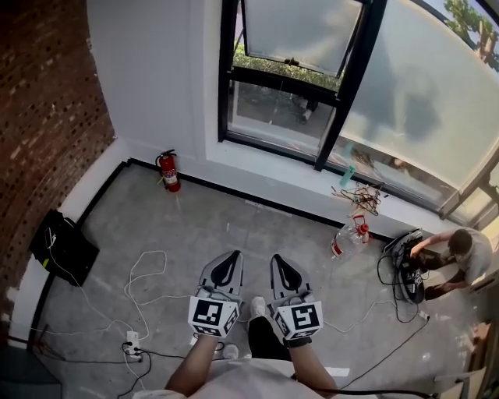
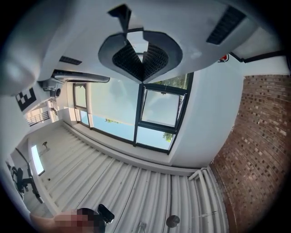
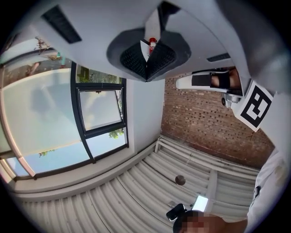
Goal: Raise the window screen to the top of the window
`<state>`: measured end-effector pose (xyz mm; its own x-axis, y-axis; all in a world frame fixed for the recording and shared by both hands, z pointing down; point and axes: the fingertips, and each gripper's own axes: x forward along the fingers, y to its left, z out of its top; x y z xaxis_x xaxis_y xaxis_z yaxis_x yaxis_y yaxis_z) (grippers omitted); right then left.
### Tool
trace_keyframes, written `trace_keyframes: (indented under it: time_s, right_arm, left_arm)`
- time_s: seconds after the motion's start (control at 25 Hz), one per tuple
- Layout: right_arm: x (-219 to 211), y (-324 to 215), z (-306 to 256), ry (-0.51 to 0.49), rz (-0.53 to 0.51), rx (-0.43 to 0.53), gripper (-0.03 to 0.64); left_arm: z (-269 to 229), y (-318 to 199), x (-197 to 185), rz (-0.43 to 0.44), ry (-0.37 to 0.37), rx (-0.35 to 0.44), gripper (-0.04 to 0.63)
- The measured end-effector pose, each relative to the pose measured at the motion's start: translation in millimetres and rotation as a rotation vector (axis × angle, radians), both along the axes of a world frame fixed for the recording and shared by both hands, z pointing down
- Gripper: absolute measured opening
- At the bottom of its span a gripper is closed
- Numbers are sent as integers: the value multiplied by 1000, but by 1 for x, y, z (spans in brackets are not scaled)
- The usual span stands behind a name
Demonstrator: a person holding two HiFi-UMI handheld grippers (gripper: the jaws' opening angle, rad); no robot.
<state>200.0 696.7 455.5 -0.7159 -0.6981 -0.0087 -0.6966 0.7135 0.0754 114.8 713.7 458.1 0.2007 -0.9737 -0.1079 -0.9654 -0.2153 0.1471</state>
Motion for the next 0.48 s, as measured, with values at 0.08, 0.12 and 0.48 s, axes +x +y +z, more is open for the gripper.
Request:
trace_keyframes:
  time_s: [0.08, 0.12, 0.48]
  right_arm:
    - [-8, -32, 5, 1, -19, -2, 2]
    - [-10, -53, 7, 7, -19, -1, 0]
    - [-10, -233, -40, 40, -29, 118, 2]
  left_arm:
    - [3, -32, -9, -16, -11, -4, 0]
    - [1, -51, -13, -24, -21, 1, 0]
    - [-40, -222, -27, -105, -67, 42, 0]
